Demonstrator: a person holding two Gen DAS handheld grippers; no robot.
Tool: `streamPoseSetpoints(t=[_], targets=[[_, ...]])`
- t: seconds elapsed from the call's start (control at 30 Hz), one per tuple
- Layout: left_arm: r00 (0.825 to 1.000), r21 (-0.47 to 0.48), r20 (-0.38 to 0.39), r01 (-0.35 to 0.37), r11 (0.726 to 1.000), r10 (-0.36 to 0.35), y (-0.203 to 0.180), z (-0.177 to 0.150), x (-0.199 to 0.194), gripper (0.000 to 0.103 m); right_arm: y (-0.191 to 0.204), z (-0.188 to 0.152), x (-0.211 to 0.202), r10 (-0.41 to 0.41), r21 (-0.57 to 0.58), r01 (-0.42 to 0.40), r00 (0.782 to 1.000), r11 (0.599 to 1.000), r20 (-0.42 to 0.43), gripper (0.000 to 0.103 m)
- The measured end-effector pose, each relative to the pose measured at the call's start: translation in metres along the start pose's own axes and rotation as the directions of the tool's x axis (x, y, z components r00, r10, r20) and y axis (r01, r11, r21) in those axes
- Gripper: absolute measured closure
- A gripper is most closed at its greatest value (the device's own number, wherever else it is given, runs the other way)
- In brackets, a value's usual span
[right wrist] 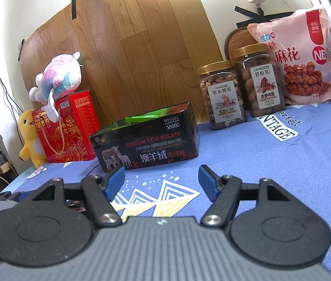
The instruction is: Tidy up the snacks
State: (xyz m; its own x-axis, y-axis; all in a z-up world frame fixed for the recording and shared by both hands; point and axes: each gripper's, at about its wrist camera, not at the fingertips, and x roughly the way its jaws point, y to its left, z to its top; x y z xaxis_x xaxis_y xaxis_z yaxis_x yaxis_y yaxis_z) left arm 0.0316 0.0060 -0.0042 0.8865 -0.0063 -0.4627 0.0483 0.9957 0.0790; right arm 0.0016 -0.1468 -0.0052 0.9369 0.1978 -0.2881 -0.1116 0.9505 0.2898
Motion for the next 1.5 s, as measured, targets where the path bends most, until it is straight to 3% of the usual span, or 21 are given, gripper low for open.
streamPoseSetpoints(t=[1.5], targets=[[0.999, -0.01, -0.018, -0.031, 0.999, 0.031, 0.0007, 0.0001, 0.0029, 0.0, 0.0011, -0.0003, -0.0007, -0.002, 0.008, 0.002, 1.0, 1.0, 0.005, 0.028]])
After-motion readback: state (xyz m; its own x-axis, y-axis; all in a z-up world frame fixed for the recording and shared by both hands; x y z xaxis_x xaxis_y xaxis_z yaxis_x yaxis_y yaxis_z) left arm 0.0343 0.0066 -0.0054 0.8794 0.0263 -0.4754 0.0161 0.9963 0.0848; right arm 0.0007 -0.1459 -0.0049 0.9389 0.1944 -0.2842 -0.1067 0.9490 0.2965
